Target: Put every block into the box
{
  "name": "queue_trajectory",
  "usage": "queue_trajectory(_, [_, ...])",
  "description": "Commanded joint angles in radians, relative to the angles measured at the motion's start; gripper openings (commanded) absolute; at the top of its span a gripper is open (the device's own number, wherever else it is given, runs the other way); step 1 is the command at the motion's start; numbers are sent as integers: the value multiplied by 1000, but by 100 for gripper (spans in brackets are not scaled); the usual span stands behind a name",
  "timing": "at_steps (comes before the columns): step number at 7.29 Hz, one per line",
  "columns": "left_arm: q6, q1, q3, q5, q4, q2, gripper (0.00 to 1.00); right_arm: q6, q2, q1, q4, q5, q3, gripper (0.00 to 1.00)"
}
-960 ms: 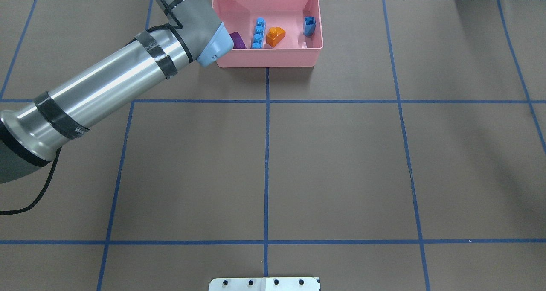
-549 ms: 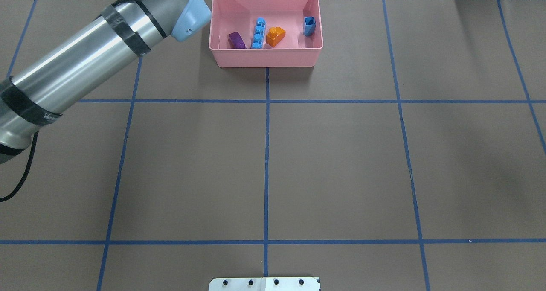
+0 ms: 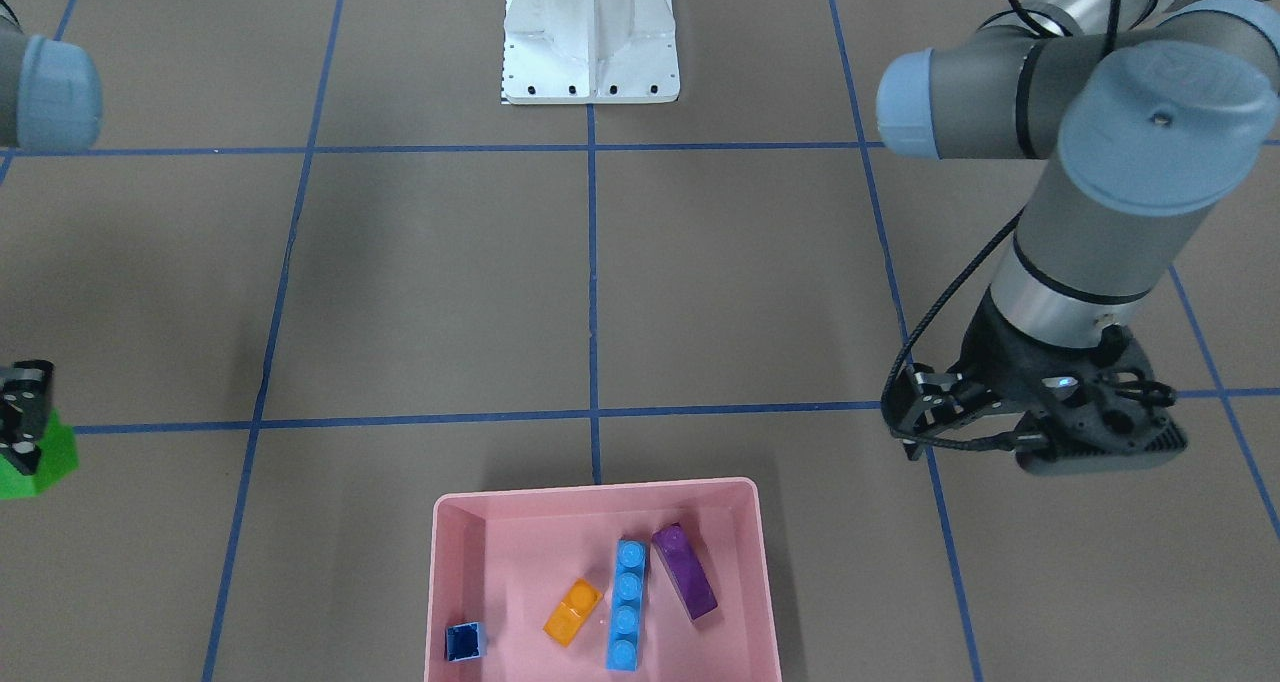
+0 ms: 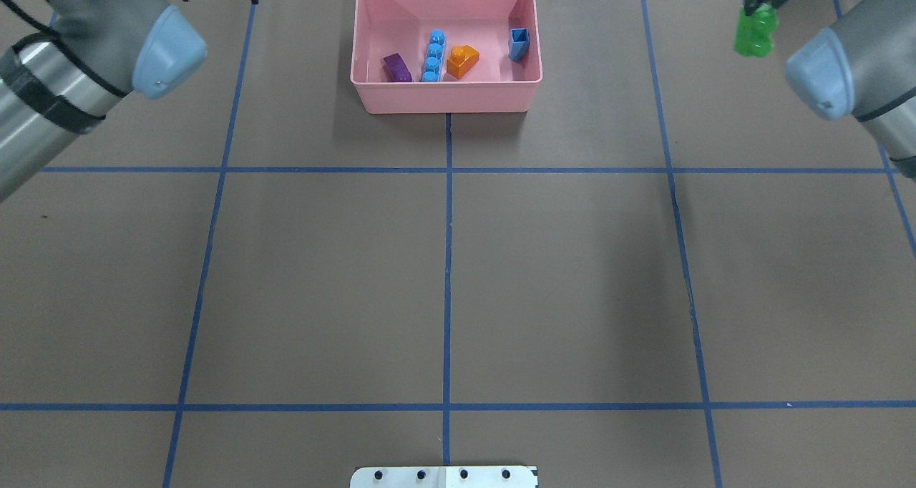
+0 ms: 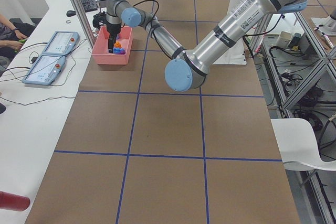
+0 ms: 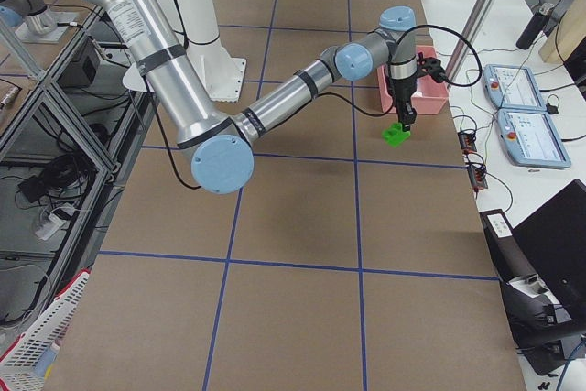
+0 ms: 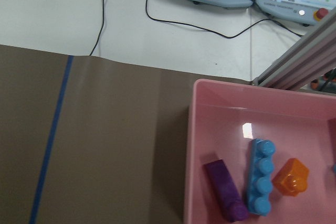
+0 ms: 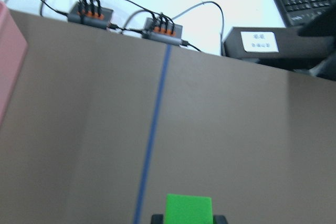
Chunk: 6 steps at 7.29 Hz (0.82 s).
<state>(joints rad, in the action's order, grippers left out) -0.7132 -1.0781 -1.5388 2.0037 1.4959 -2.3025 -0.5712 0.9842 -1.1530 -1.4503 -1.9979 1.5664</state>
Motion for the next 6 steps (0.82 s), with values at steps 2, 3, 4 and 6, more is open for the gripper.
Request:
queue_trajectory(2, [268,-63,-107,-2,-8,242,100,-266,-264,136,389,146,-382,0])
queue_trajectory(3, [287,-63,-106,-2,-6,253,100,-329,-338,144,389,154,-429,0])
queue_trajectory(4, [287,-63,-101,-2,-6,256,100,-408,-401,151,390,166,-463,0])
queue_trajectory(6, [297,-65,-98,-3,-6,277,100,-447,-472,264,398,307,-528,0])
